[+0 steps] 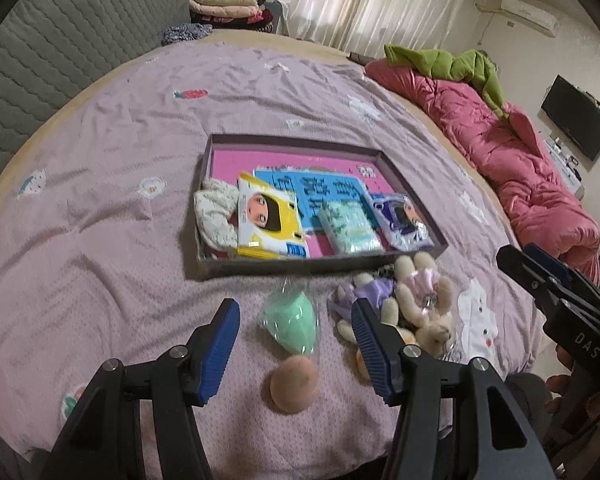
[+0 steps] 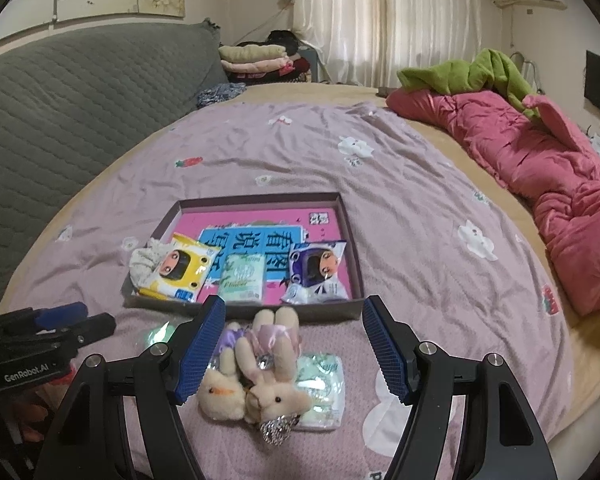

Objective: Organize soft objects
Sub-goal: 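Move the left tool to the peach makeup sponge while the right approaches the plush bunny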

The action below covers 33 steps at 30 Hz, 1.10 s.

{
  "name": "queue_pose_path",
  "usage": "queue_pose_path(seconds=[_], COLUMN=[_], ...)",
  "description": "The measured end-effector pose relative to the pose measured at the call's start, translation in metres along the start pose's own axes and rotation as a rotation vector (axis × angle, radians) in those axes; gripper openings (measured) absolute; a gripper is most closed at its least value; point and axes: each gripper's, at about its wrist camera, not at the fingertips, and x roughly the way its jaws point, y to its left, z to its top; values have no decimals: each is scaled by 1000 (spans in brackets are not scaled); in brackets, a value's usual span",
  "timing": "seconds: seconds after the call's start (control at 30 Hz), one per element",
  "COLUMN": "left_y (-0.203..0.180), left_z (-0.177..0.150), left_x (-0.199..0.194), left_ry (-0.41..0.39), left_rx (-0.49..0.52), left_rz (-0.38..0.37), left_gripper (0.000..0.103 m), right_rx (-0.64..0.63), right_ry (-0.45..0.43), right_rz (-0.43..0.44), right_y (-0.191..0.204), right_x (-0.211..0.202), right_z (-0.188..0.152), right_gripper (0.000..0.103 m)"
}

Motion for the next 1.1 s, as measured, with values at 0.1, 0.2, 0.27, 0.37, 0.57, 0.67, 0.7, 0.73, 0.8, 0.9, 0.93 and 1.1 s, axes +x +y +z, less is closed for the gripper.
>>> queue_pose_path(seconds=[0.1,0.2,0.27,0.37,0.57,0.67,0.7,0.73,0.8,0.9,0.93,1.1], left_y=[-3,-5,-7,-10,-5,-2,-1,-1,1,4,5,11], left_z=[-10,-19,-26,-34,-47,-49,-49,-50,-51,-51,-50,-51], left_x=[5,10,13,17,24,28,28,28,31,34,34,39], left_ry=[25,52,68,93,138,158,158,156,160,171,171,182], left_rx=[16,23,29,44,6,-11,-12,-16,-30,-46,-53,-86], left_rz=[6,8,1,4,-15,-22,-22,-20,-20,-19,-24,-44], left_gripper=[58,58,58,58,58,58,58,58,58,58,58,58], right_rx=[-13,-21,-20,-31,-41,-46,-46,-47,-50,-52,-50,-50], right_ry=[12,27,44,49,67,77,76,77,88,104,108,132], right_rz=[9,18,28,38,59,62,64,66,63,62,66,61], right_y=[1,1,2,4,9,10,10,9,9,9,9,10], right_x=[1,4,7,9,13,15,15,16,18,23,25,35], right_z=[-10,-18,-24,-30,-38,-41,-42,-43,-45,-49,-50,-56], right_gripper=[73,73,73,73,73,73,73,73,73,73,73,73])
